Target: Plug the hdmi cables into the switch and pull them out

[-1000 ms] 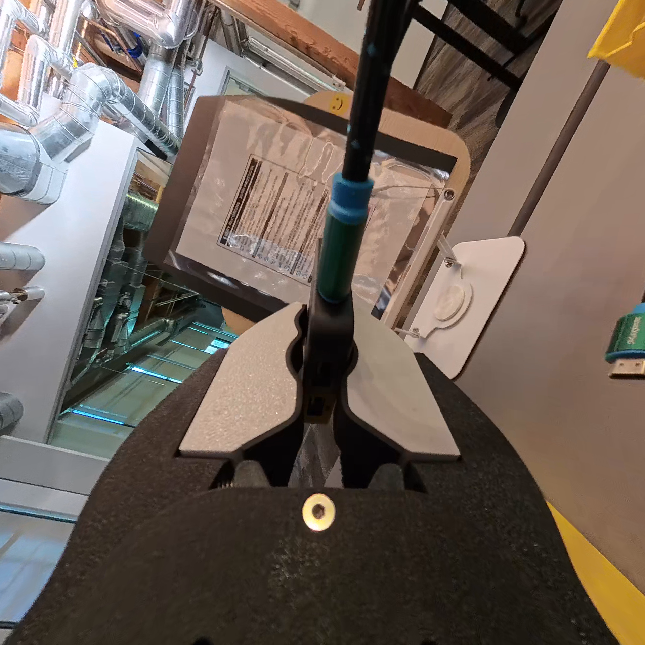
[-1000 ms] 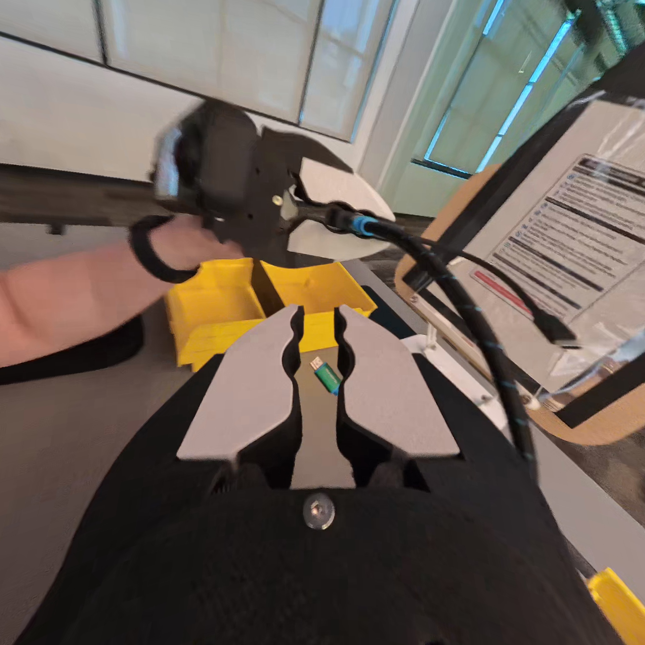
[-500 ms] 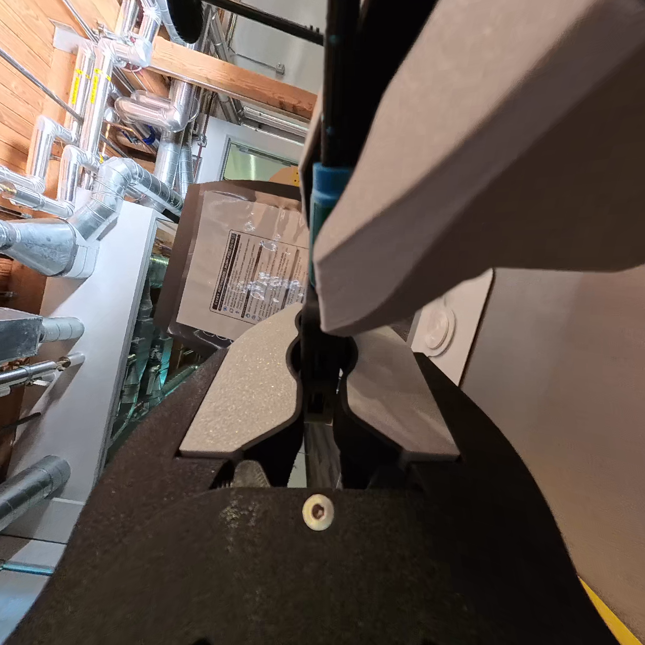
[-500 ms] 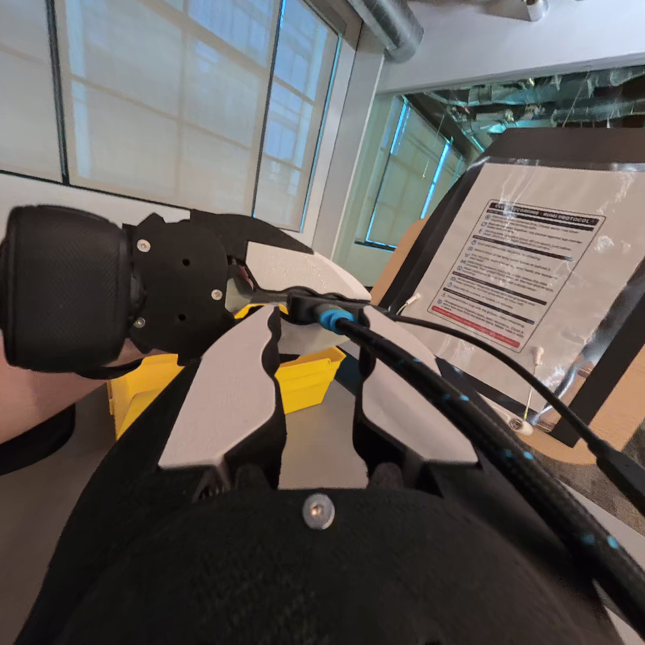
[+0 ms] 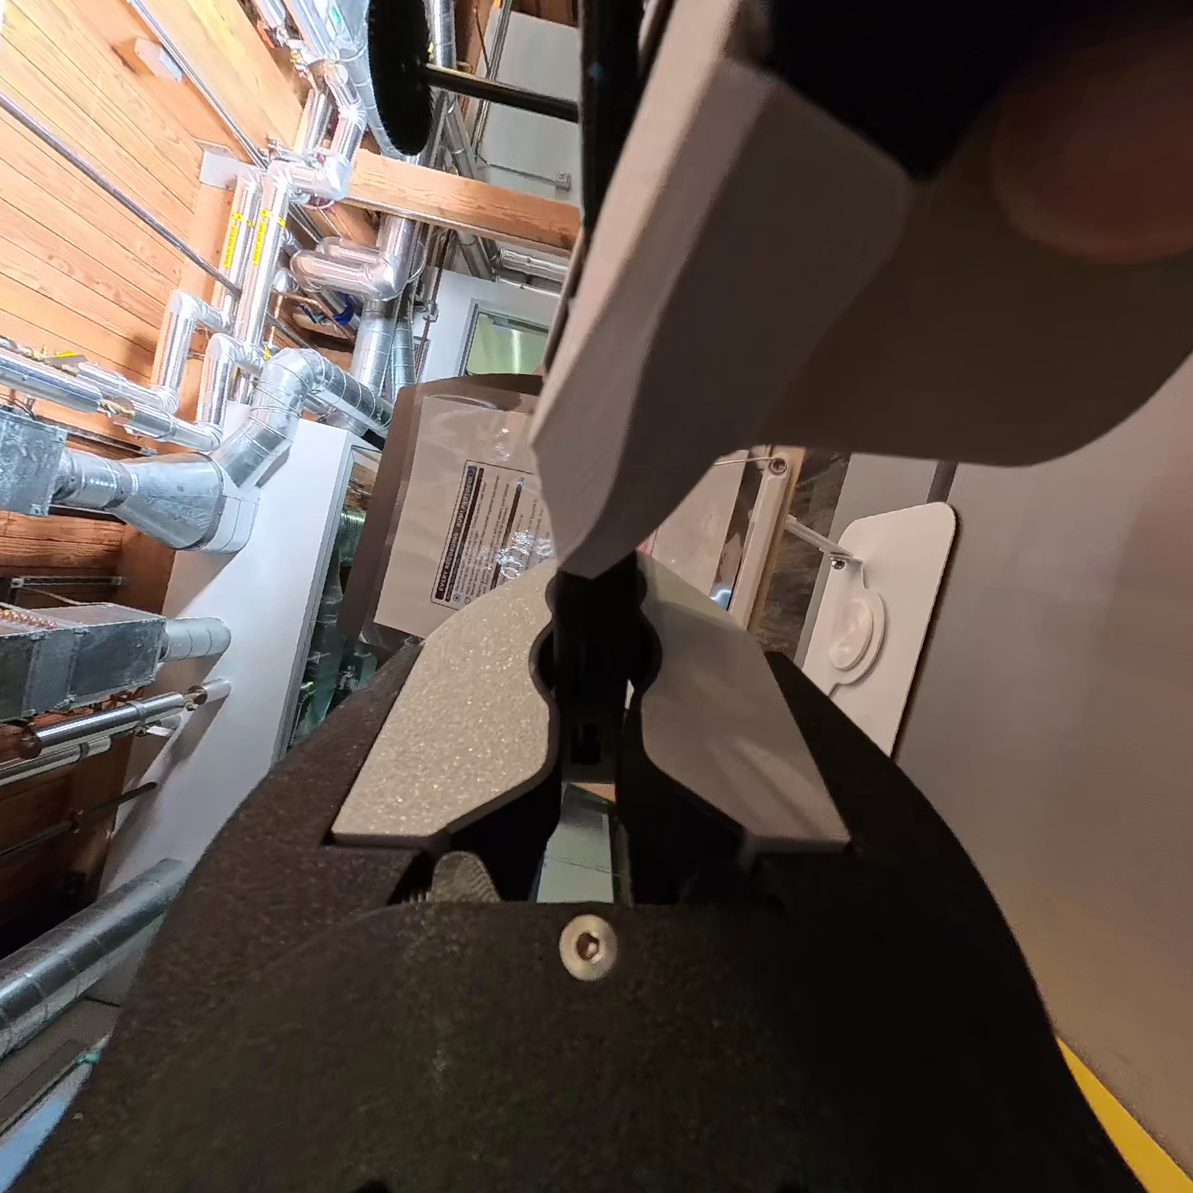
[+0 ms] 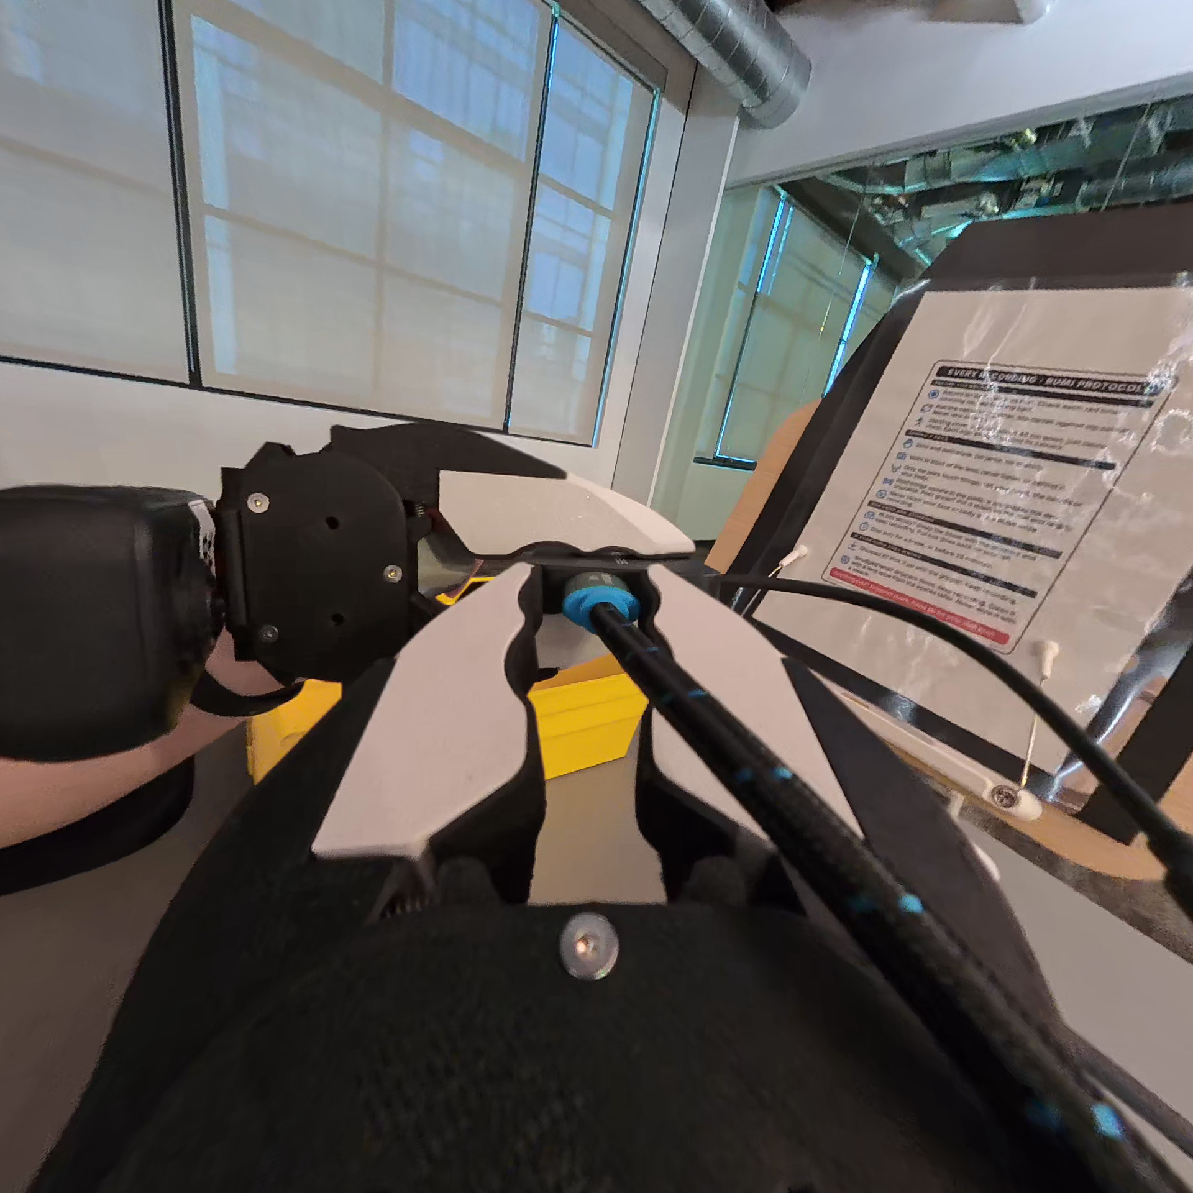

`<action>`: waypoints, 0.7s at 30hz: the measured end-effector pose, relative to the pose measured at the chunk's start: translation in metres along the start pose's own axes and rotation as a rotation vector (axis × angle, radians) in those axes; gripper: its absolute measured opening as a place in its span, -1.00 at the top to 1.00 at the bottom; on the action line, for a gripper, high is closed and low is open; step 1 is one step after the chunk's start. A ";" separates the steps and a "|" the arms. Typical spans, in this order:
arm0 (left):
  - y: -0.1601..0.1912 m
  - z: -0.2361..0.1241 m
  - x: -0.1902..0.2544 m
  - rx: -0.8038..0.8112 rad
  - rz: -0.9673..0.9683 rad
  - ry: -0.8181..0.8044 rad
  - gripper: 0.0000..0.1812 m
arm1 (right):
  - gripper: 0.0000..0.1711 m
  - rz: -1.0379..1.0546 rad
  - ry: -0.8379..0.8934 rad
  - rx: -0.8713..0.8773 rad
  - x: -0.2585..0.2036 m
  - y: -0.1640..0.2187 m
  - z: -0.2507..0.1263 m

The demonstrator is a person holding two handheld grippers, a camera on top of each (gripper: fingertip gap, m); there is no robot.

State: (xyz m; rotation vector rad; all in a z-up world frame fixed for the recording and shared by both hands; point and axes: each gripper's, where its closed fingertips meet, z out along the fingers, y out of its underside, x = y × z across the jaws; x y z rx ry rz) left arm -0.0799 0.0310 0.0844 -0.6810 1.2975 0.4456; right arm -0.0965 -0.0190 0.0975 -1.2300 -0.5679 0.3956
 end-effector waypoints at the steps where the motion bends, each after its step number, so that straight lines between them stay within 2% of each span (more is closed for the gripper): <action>1: -0.001 -0.001 0.000 0.010 -0.004 0.001 0.85 | 0.70 -0.020 -0.004 0.002 -0.001 0.000 -0.001; 3: -0.003 -0.002 -0.002 0.025 -0.007 -0.003 0.85 | 0.75 -0.033 -0.009 0.005 -0.001 -0.002 -0.002; 16: 0.003 0.001 0.005 0.080 0.046 -0.017 0.85 | 0.73 0.033 0.006 -0.069 0.002 0.012 -0.002; 21: -0.001 -0.004 -0.001 0.131 0.019 -0.012 0.84 | 0.74 0.024 -0.011 -0.058 -0.001 0.007 -0.004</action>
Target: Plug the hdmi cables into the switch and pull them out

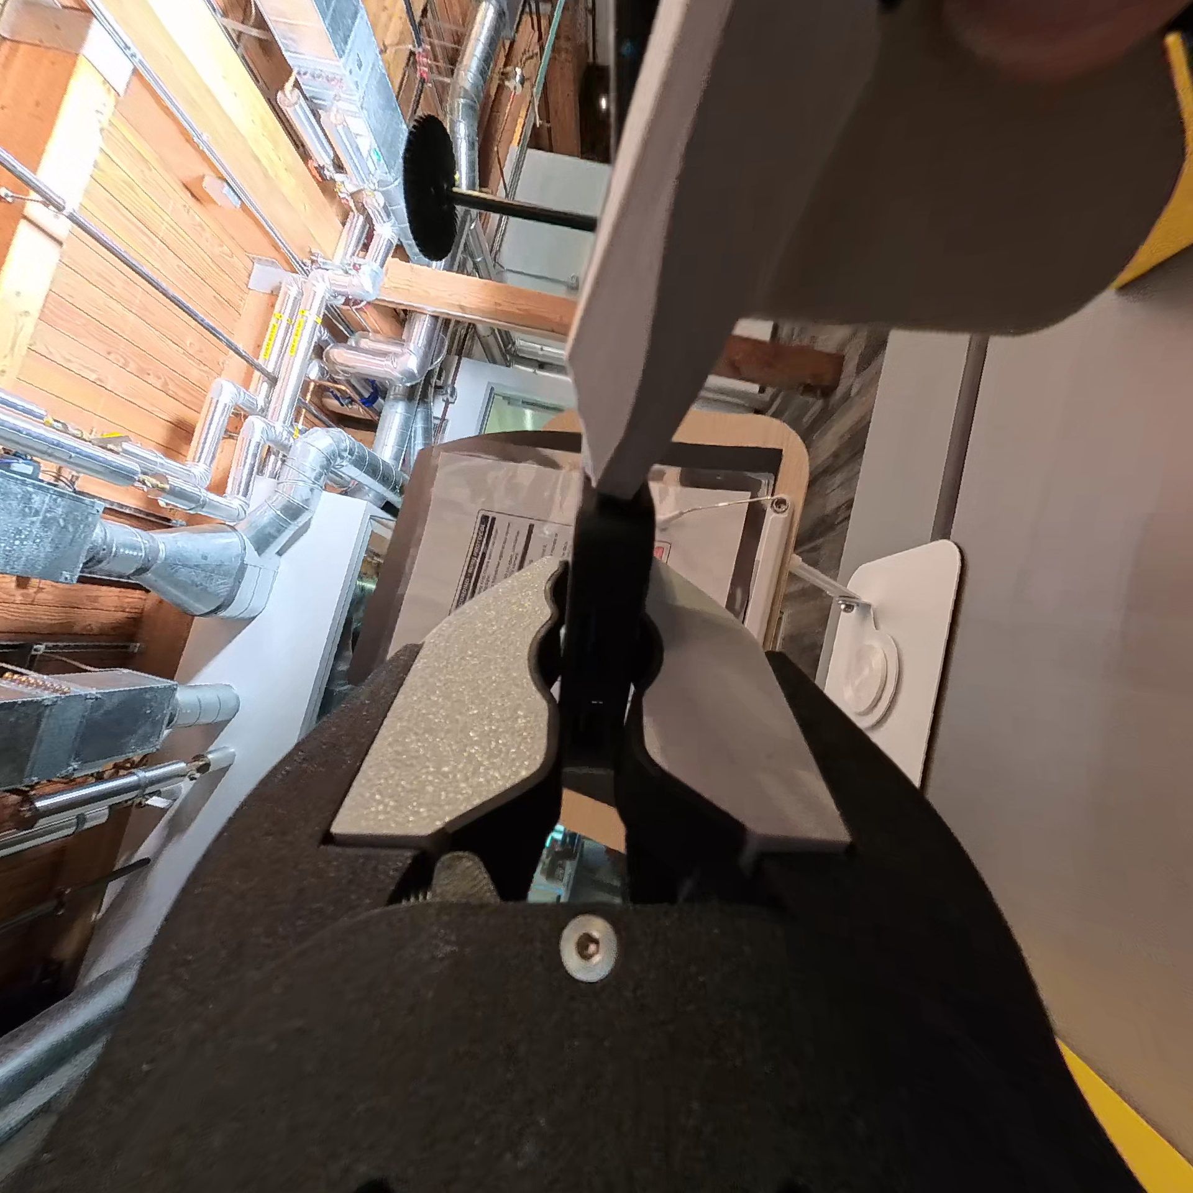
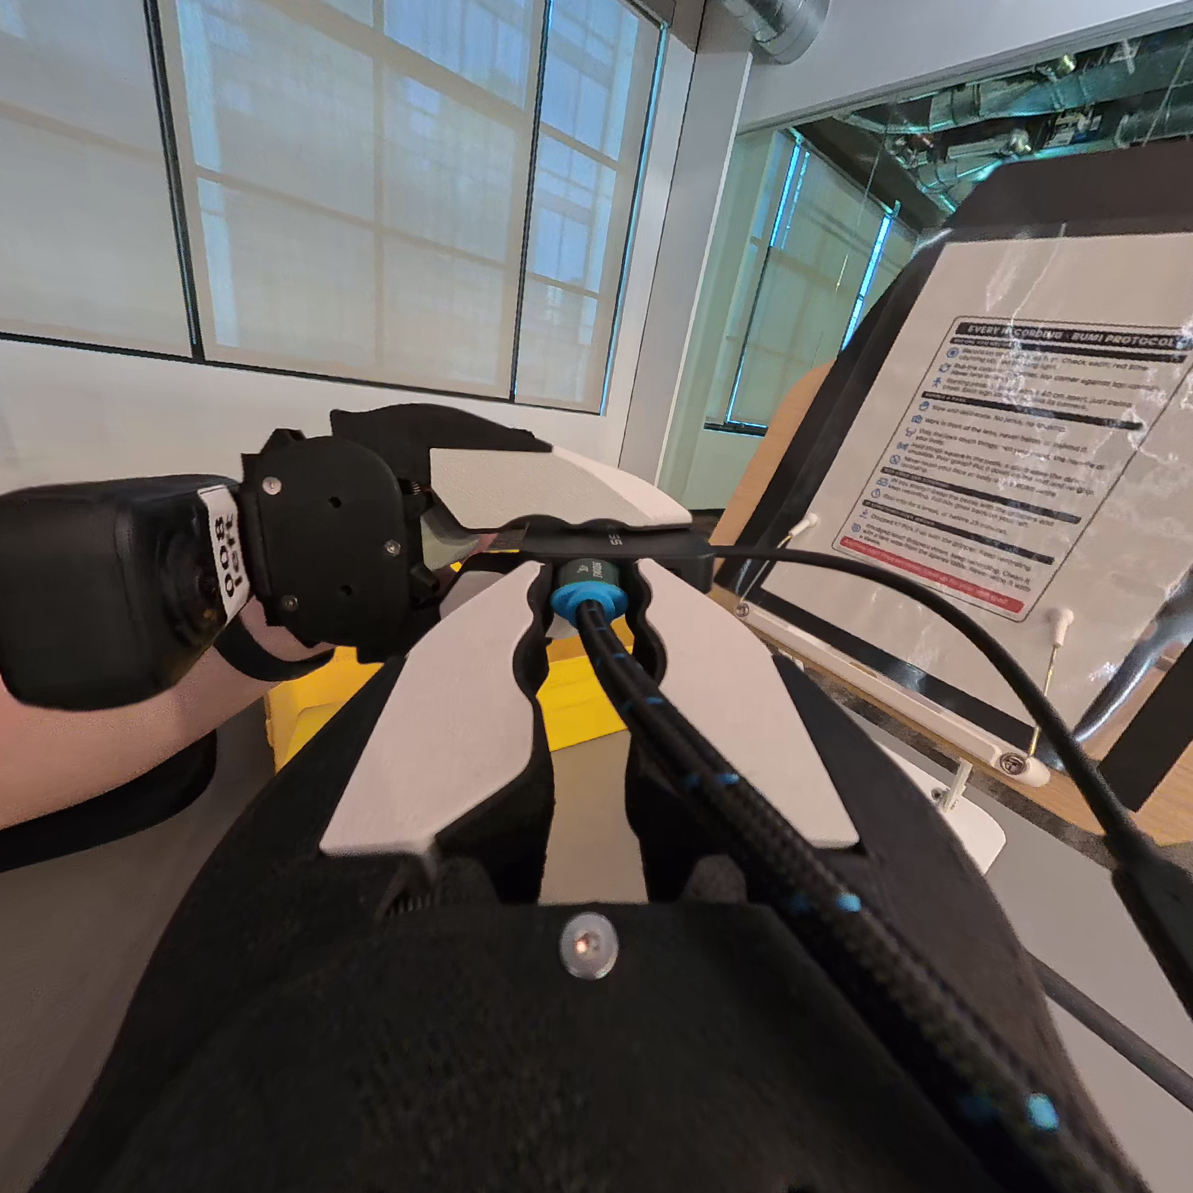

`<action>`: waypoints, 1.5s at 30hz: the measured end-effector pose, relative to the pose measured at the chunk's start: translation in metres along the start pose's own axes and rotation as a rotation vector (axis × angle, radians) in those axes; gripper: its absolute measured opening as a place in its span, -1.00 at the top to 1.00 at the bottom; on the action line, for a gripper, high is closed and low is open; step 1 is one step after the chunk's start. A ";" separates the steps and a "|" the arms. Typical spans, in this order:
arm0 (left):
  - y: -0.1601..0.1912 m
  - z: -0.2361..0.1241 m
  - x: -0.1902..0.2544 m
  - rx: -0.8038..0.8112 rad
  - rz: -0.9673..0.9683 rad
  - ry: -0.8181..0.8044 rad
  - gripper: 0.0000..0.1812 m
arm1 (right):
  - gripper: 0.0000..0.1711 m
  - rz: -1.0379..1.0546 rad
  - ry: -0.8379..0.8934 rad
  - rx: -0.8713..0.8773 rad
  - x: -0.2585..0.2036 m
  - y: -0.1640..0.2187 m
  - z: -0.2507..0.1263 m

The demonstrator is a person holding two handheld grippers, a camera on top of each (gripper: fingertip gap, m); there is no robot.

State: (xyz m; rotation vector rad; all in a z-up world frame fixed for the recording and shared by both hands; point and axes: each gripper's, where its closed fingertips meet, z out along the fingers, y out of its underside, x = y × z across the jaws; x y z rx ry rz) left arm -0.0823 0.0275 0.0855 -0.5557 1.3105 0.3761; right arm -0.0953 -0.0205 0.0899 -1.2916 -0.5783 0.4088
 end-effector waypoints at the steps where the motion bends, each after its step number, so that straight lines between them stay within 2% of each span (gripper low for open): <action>1: -0.001 -0.001 -0.001 0.011 -0.009 0.001 0.84 | 0.74 -0.002 -0.009 0.002 -0.001 -0.002 -0.001; 6: -0.006 -0.005 -0.005 0.036 -0.013 0.001 0.84 | 0.74 -0.004 -0.033 -0.007 -0.004 -0.006 -0.004; 14: -0.002 0.001 0.002 -0.040 0.036 -0.027 0.85 | 0.73 0.008 -0.007 -0.031 -0.005 0.002 -0.003; 19: -0.005 0.000 -0.002 -0.002 0.043 -0.084 0.70 | 0.73 -0.051 -0.015 -0.057 -0.010 0.002 -0.004; 22: -0.005 0.000 0.001 -0.011 0.073 -0.081 0.84 | 0.73 -0.017 -0.039 -0.057 -0.011 0.001 -0.004; 30: 0.001 0.004 0.007 -0.033 0.063 -0.050 0.84 | 0.73 0.031 -0.042 -0.093 -0.006 0.011 -0.003; 31: 0.005 0.004 0.006 -0.054 0.063 -0.056 0.84 | 0.73 0.031 -0.037 -0.091 -0.006 0.010 -0.003; 32: 0.028 0.006 0.000 -0.169 0.073 -0.073 0.84 | 0.74 0.025 -0.039 -0.070 -0.006 0.006 -0.006; 33: 0.071 0.008 -0.004 -0.362 0.076 -0.051 0.84 | 0.74 0.032 -0.069 -0.020 -0.010 -0.006 -0.013; 34: 0.107 0.004 -0.009 -0.471 0.053 -0.026 0.84 | 0.74 0.024 -0.053 -0.003 -0.009 -0.016 -0.019; 35: 0.121 -0.002 -0.014 -0.431 0.042 -0.016 0.84 | 0.74 -0.020 -0.001 -0.003 -0.002 -0.025 -0.024; 37: 0.112 -0.016 -0.043 -0.316 0.055 -0.120 0.84 | 0.74 -0.102 0.027 -0.049 0.000 -0.031 -0.028; 41: 0.050 -0.027 -0.065 -0.069 -0.064 -0.178 0.85 | 0.74 -0.066 -0.042 -0.090 0.002 -0.028 -0.024; 43: 0.038 -0.026 -0.062 -0.056 -0.050 -0.162 0.85 | 0.74 -0.051 -0.091 -0.124 0.006 -0.023 -0.025; 45: 0.040 -0.022 -0.052 -0.108 -0.043 -0.091 0.85 | 0.74 -0.043 -0.132 -0.259 0.016 -0.010 -0.034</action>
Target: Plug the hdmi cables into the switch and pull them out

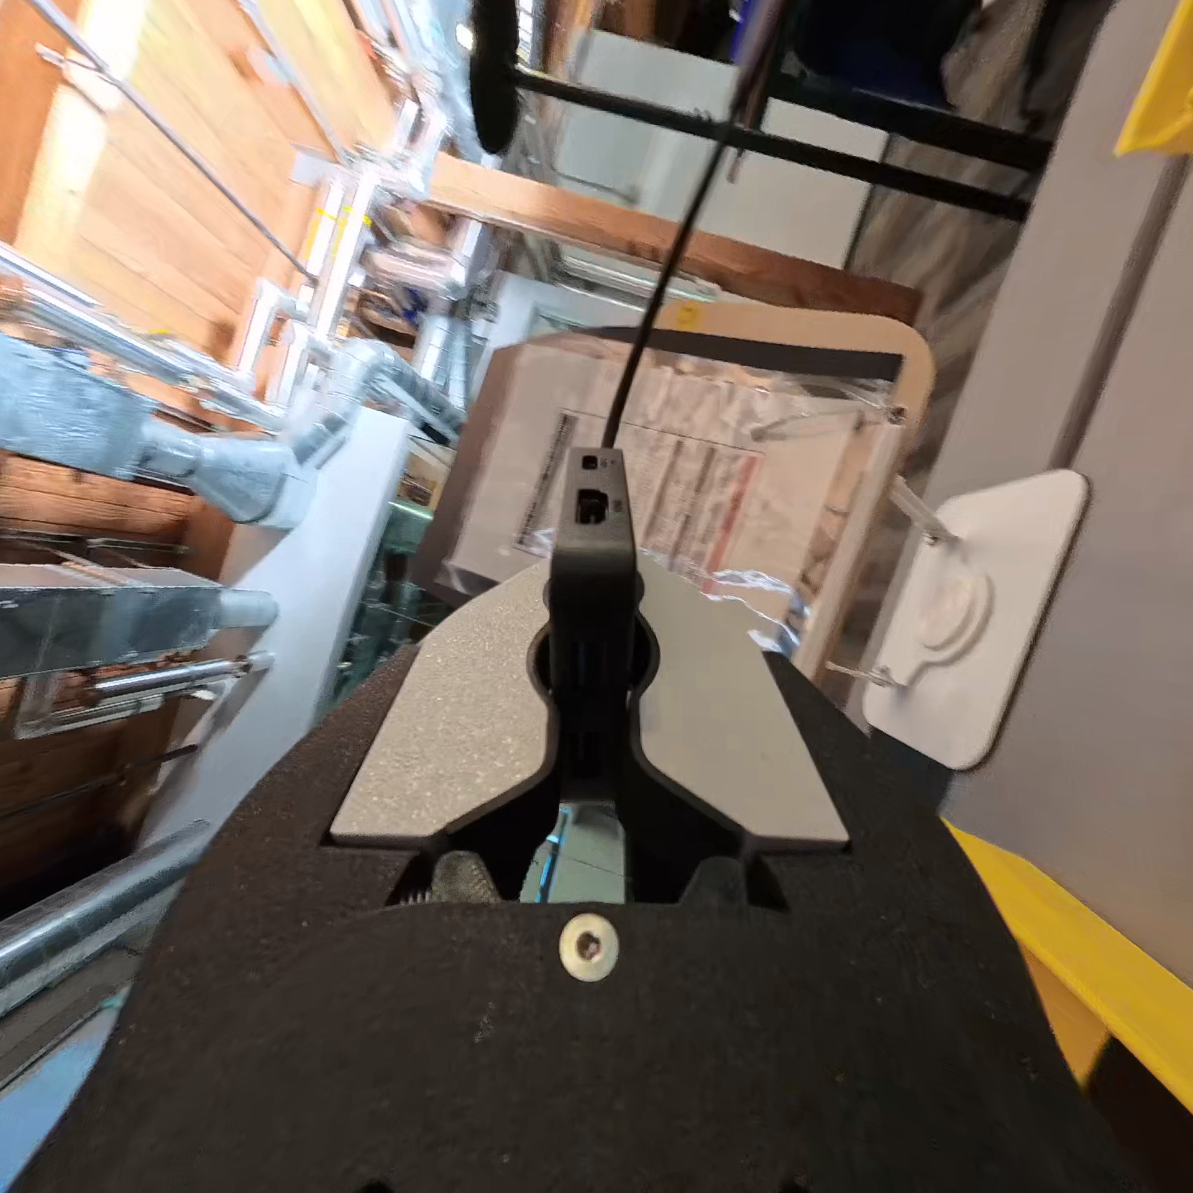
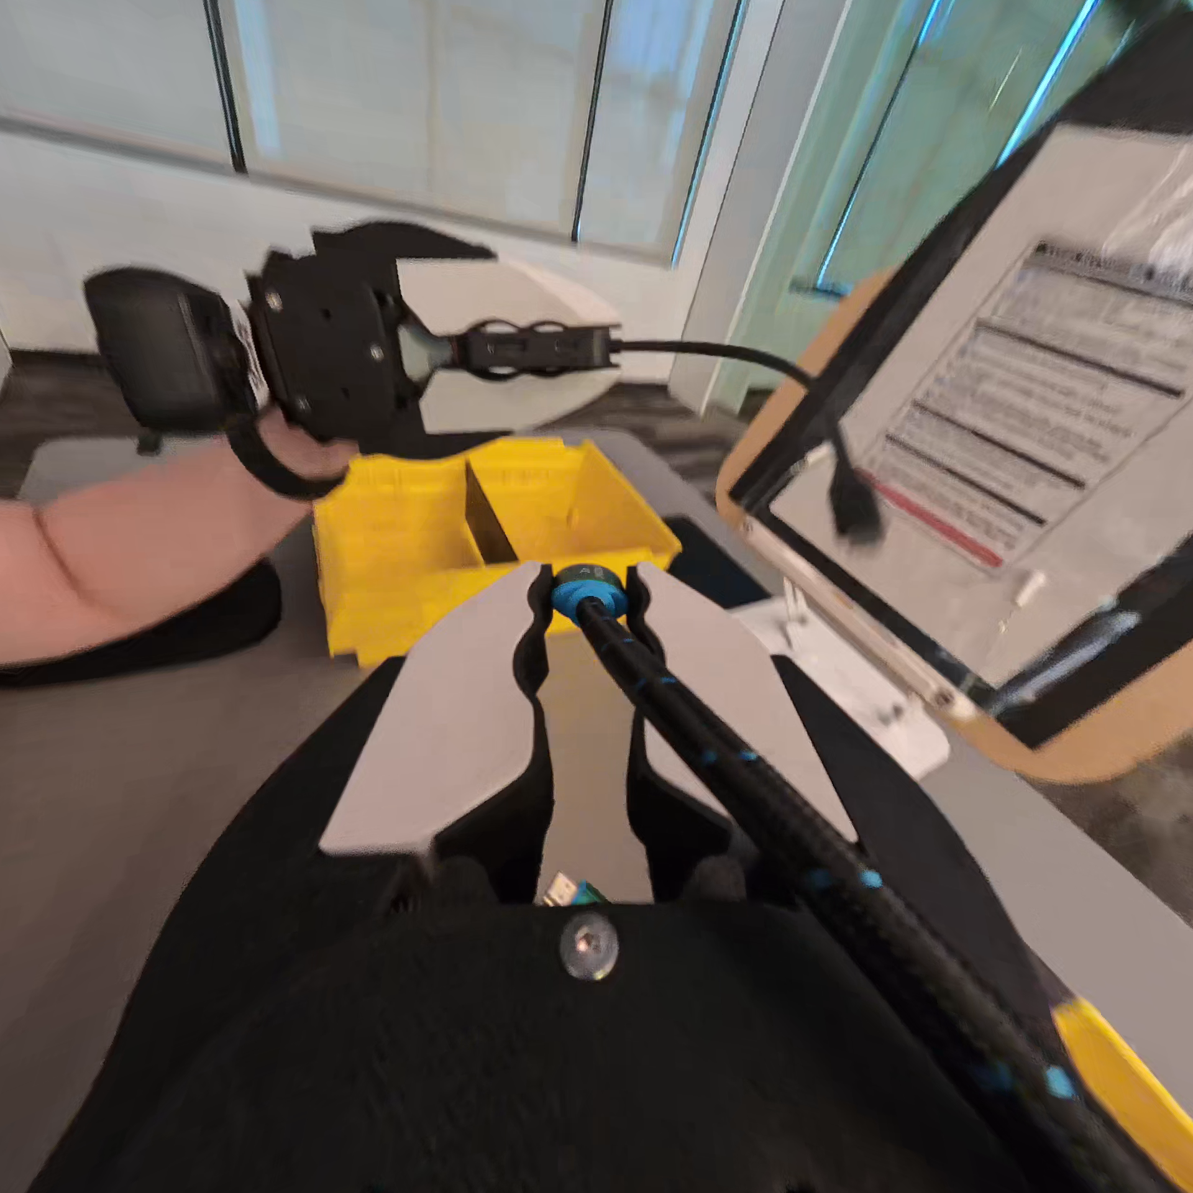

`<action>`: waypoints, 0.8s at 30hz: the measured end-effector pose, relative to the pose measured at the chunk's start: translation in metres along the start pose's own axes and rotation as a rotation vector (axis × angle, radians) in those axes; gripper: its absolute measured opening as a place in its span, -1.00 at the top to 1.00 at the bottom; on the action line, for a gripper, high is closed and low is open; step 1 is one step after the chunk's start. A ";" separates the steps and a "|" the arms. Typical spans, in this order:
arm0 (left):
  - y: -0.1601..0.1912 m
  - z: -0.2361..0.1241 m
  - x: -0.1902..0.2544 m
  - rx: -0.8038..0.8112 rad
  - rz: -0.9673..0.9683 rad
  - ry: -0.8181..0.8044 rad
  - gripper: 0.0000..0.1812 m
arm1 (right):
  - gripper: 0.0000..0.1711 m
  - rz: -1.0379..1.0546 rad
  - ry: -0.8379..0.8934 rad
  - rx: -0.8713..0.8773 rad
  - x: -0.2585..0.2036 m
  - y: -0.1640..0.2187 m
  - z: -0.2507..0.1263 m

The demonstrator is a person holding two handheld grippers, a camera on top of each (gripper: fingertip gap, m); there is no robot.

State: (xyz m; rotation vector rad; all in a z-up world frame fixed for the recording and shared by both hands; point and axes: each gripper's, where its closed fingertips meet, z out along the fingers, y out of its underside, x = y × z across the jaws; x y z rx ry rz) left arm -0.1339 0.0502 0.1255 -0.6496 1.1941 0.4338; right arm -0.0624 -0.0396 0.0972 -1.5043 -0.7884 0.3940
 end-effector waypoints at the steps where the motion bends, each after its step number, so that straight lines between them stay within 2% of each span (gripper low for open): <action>1: 0.001 0.002 0.006 -0.015 0.000 0.037 0.85 | 0.74 0.007 -0.030 -0.080 0.005 0.008 -0.009; 2: 0.002 0.003 0.010 -0.021 0.005 0.051 0.85 | 0.74 0.046 -0.075 -0.175 0.008 0.017 -0.023; 6: 0.003 0.006 0.023 -0.058 0.035 0.120 0.85 | 0.74 0.266 -0.132 -0.363 0.026 0.042 -0.092; 11: -0.010 0.004 0.031 -0.037 0.032 0.171 0.85 | 0.73 0.434 -0.123 -0.699 0.054 0.137 -0.150; 13: -0.014 0.003 0.034 -0.029 0.016 0.192 0.85 | 0.74 0.489 -0.105 -0.805 0.067 0.174 -0.157; 16: -0.018 0.003 0.035 -0.030 0.030 0.195 0.85 | 0.74 0.521 -0.082 -0.851 0.083 0.204 -0.148; 21: -0.020 0.003 0.040 -0.038 0.037 0.213 0.85 | 0.74 0.498 -0.277 -0.960 0.055 0.225 -0.138; 24: -0.021 0.003 0.042 -0.040 0.047 0.216 0.85 | 0.73 0.484 -0.353 -0.969 0.040 0.222 -0.132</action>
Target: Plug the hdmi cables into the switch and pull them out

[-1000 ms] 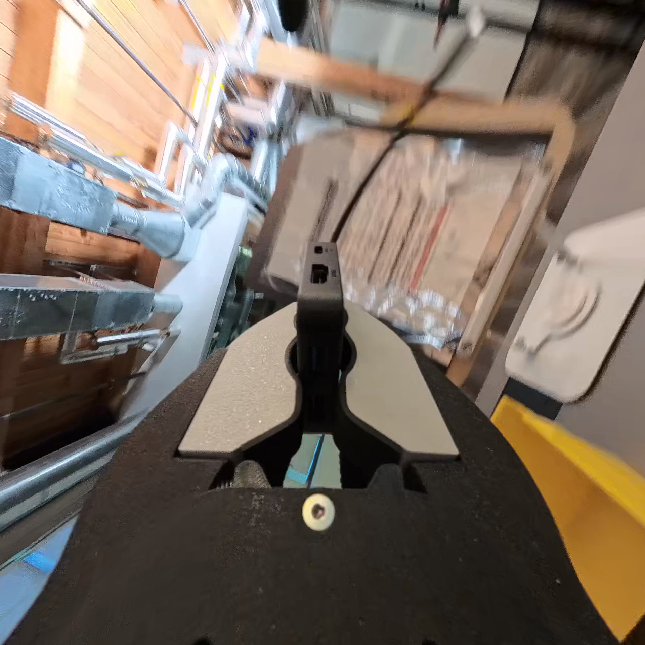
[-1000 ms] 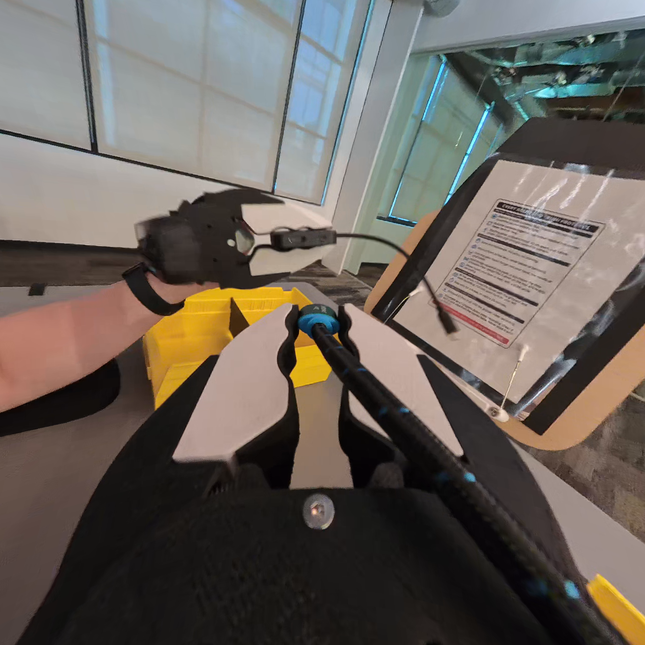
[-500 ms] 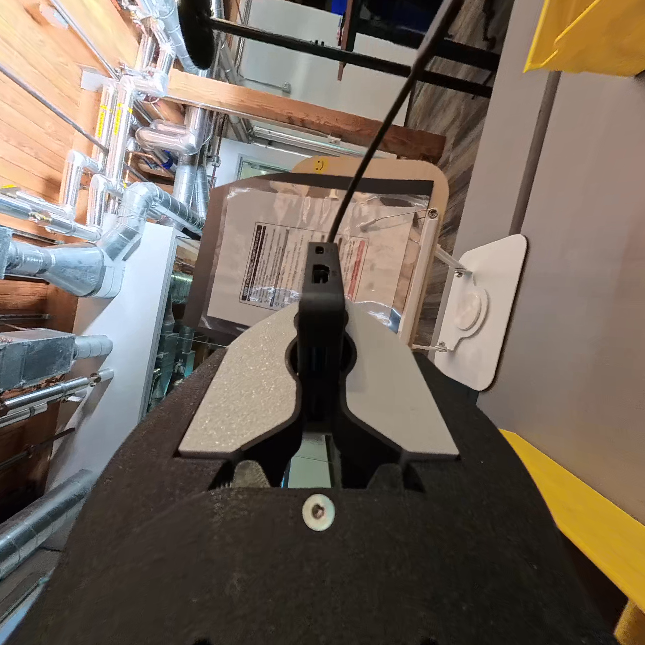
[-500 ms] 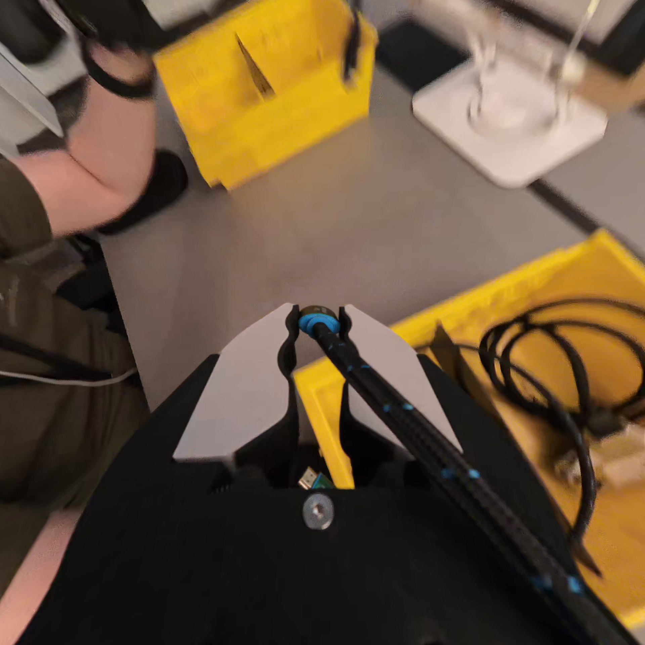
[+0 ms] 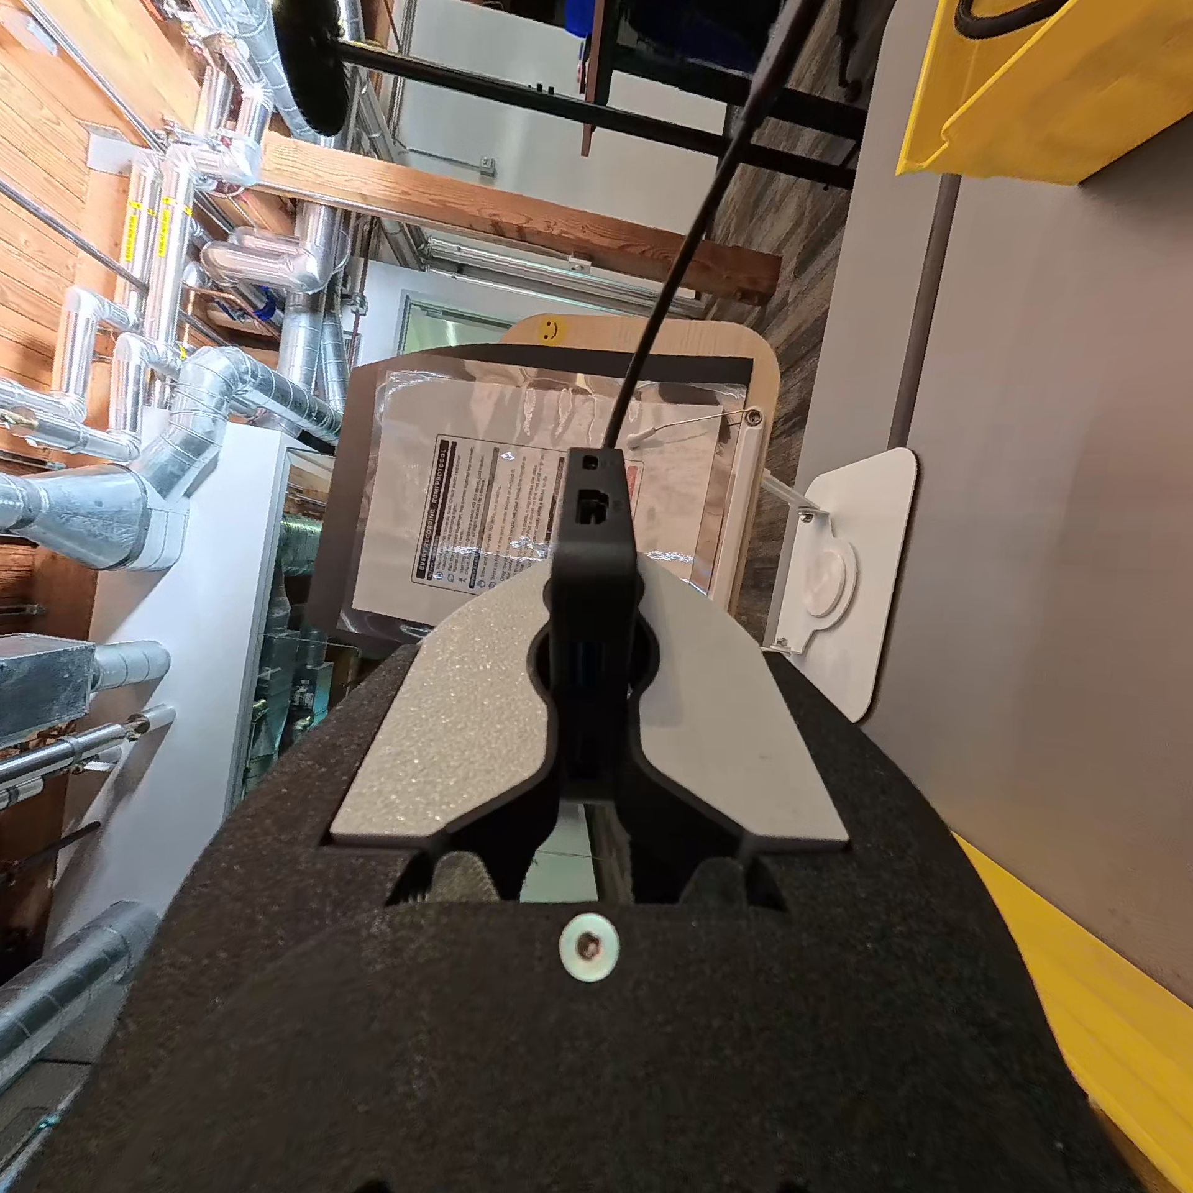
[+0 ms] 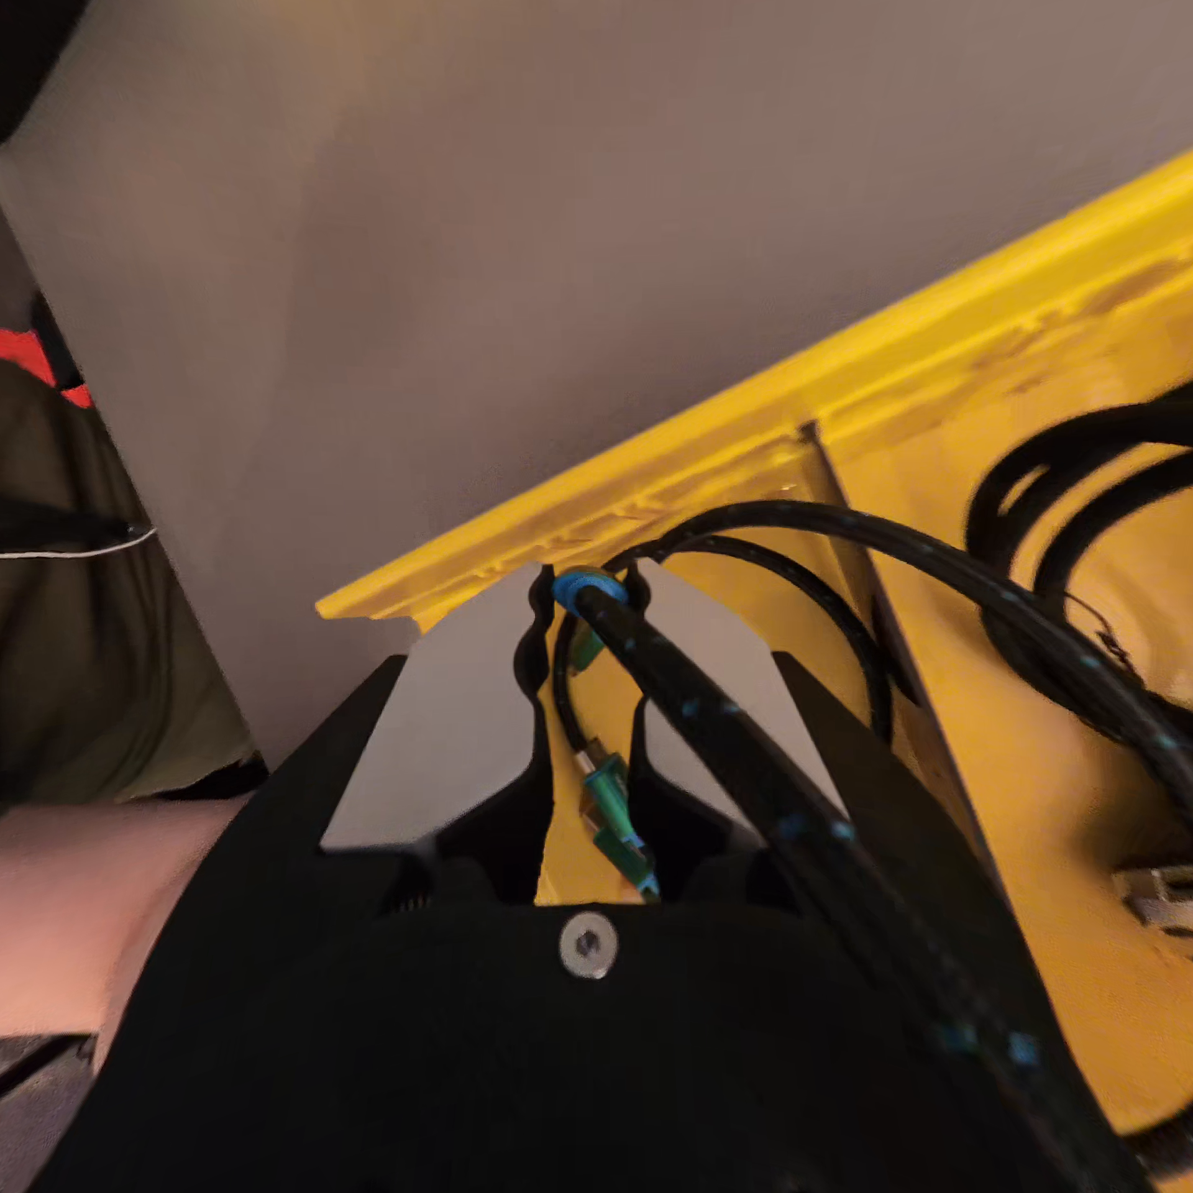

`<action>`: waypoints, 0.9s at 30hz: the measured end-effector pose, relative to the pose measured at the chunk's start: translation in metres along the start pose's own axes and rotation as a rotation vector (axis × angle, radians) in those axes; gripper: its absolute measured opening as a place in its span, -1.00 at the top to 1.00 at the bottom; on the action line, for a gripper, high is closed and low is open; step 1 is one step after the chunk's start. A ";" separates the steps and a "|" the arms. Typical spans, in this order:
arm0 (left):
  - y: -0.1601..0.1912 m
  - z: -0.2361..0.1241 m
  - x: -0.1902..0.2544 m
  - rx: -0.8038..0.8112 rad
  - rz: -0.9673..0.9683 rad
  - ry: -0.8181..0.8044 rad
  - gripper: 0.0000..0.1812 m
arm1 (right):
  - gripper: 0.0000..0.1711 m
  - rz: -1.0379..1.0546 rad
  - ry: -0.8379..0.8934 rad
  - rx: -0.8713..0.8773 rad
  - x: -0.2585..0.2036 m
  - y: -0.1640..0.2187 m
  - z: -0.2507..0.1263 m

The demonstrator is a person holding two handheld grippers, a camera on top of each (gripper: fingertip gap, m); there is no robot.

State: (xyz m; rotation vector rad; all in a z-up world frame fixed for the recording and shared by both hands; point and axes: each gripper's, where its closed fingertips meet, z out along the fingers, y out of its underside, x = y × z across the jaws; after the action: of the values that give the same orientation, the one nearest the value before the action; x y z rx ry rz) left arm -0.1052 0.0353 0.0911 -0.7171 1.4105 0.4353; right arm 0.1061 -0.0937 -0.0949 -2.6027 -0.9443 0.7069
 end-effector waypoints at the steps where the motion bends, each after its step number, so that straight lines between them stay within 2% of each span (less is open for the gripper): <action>1: 0.000 0.000 0.001 -0.004 -0.002 0.005 0.85 | 0.73 -0.008 -0.001 -0.015 -0.002 0.001 0.001; 2: 0.001 0.000 0.001 -0.005 -0.006 0.009 0.85 | 0.73 -0.014 -0.001 -0.014 -0.003 0.002 0.001; 4: 0.000 0.000 0.002 -0.001 -0.023 0.019 0.84 | 0.56 -0.018 -0.062 0.027 -0.016 -0.001 -0.004; 6: 0.000 -0.002 0.000 0.004 -0.040 0.022 0.84 | 0.43 0.026 -0.024 0.031 -0.014 0.006 -0.016; 8: -0.001 -0.003 -0.002 0.012 -0.036 0.011 0.84 | 0.44 0.047 0.046 0.037 -0.013 0.016 -0.032; 11: -0.004 -0.004 -0.001 0.025 -0.036 0.020 0.85 | 0.50 -0.028 0.145 0.105 -0.025 0.015 -0.060; 13: -0.008 -0.004 0.003 0.035 -0.020 0.027 0.85 | 0.51 -0.169 0.270 0.185 -0.036 -0.002 -0.079; 15: -0.013 -0.004 0.008 0.043 -0.002 0.041 0.85 | 0.51 -0.394 0.372 0.271 -0.061 -0.032 -0.091; 19: -0.023 -0.002 0.022 0.054 0.021 0.086 0.85 | 0.52 -0.920 0.693 0.503 -0.123 -0.119 -0.103; 21: -0.030 -0.002 0.029 0.068 0.025 0.107 0.85 | 0.55 -1.121 0.766 0.614 -0.160 -0.151 -0.091; 23: -0.040 -0.004 0.036 0.095 0.017 0.139 0.85 | 0.60 -1.273 0.801 0.643 -0.182 -0.166 -0.068; 27: -0.056 -0.008 0.045 0.133 0.009 0.174 0.83 | 0.63 -1.377 1.010 0.577 -0.176 -0.184 -0.046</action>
State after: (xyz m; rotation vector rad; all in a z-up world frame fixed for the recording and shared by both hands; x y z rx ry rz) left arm -0.0683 -0.0167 0.0576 -0.6528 1.5911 0.2879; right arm -0.0822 -0.0774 0.0819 -1.0087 -1.4332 -0.5709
